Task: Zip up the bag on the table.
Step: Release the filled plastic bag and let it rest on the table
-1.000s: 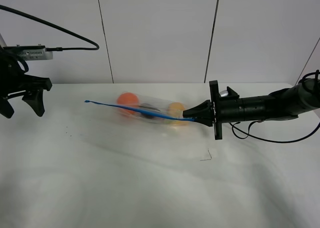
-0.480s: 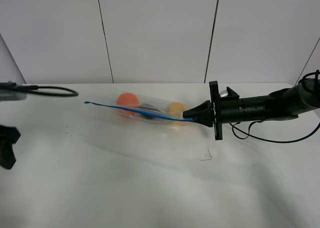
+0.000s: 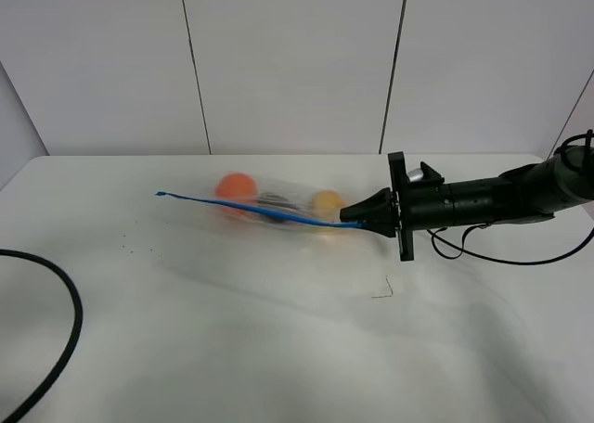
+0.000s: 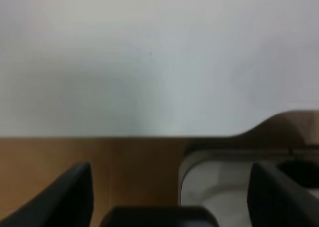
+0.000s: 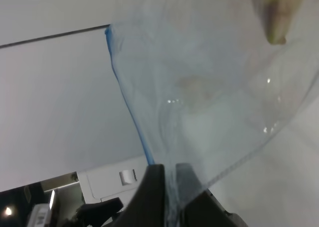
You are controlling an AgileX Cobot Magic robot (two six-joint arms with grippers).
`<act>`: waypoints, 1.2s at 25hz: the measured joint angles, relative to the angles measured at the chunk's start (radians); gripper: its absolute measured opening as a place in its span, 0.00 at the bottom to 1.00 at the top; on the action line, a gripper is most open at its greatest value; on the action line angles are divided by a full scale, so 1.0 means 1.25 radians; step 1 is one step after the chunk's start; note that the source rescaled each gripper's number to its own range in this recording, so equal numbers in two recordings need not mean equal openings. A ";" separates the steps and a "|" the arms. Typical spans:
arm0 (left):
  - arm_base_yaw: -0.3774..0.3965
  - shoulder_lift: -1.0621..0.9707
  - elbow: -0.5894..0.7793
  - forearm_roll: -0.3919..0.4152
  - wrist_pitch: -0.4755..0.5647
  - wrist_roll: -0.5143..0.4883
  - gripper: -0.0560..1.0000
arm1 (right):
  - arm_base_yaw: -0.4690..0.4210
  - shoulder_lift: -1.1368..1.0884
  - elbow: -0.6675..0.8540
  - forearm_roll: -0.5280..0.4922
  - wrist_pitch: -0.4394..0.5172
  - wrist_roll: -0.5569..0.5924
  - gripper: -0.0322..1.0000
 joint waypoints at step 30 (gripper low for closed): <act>0.028 -0.480 0.005 -0.004 -0.009 0.008 0.93 | 0.000 0.000 0.000 -0.004 0.000 0.000 0.03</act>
